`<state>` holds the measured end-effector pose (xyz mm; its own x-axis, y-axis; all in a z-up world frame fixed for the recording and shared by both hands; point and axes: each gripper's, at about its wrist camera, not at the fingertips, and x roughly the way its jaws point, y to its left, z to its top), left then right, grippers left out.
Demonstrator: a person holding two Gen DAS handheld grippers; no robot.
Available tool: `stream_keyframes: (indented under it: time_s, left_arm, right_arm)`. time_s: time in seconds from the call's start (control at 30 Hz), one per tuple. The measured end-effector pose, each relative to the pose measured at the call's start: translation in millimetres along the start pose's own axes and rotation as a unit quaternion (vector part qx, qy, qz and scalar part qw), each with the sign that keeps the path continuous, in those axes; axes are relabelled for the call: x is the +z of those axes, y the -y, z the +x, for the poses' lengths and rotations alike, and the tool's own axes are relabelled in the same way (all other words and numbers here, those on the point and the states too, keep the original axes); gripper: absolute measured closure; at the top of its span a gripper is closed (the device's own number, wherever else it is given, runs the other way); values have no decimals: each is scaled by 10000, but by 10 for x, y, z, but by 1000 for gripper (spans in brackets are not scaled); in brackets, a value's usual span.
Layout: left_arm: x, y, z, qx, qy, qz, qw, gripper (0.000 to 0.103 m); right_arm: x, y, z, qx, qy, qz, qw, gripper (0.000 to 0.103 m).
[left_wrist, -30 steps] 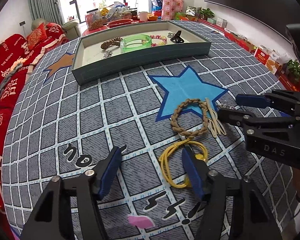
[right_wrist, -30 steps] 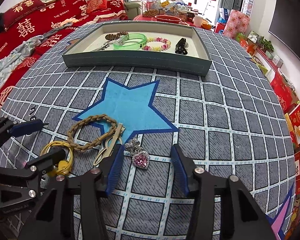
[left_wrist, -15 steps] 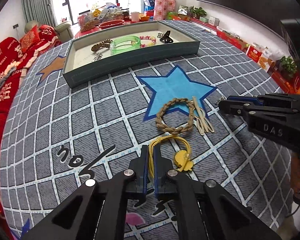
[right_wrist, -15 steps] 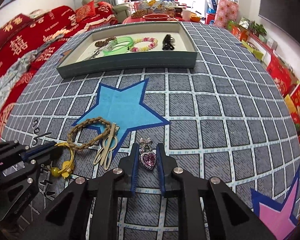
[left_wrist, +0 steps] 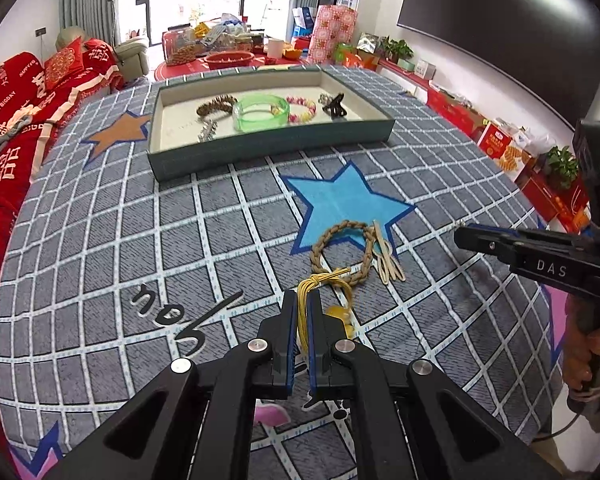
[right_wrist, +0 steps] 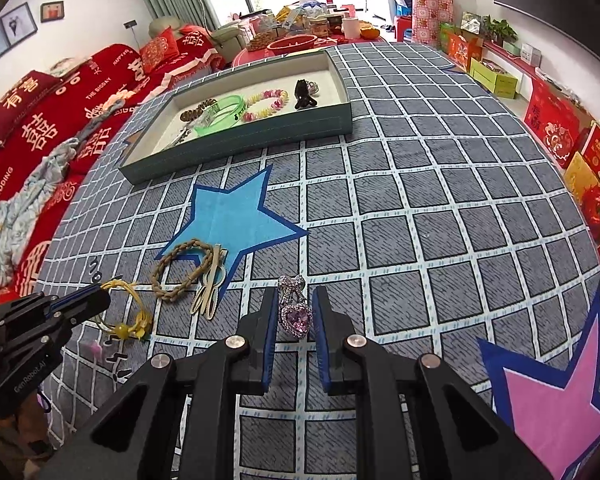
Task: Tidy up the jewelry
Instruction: 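Grasp the yellow cord keychain with the left tool while the right grasps the pink heart pendant, then carry both items into the tray while the right tool releases the pink heart pendant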
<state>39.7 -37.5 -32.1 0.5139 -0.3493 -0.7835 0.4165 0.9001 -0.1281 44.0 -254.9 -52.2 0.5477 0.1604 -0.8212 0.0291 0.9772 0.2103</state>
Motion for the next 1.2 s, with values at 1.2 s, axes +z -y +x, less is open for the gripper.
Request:
stream_keyframes:
  time_s: [1.2]
  left_arm:
    - [943, -401, -71, 188, 732, -352, 9965, 85]
  right_arm:
    - [955, -260, 46, 245, 308, -268, 9989, 84]
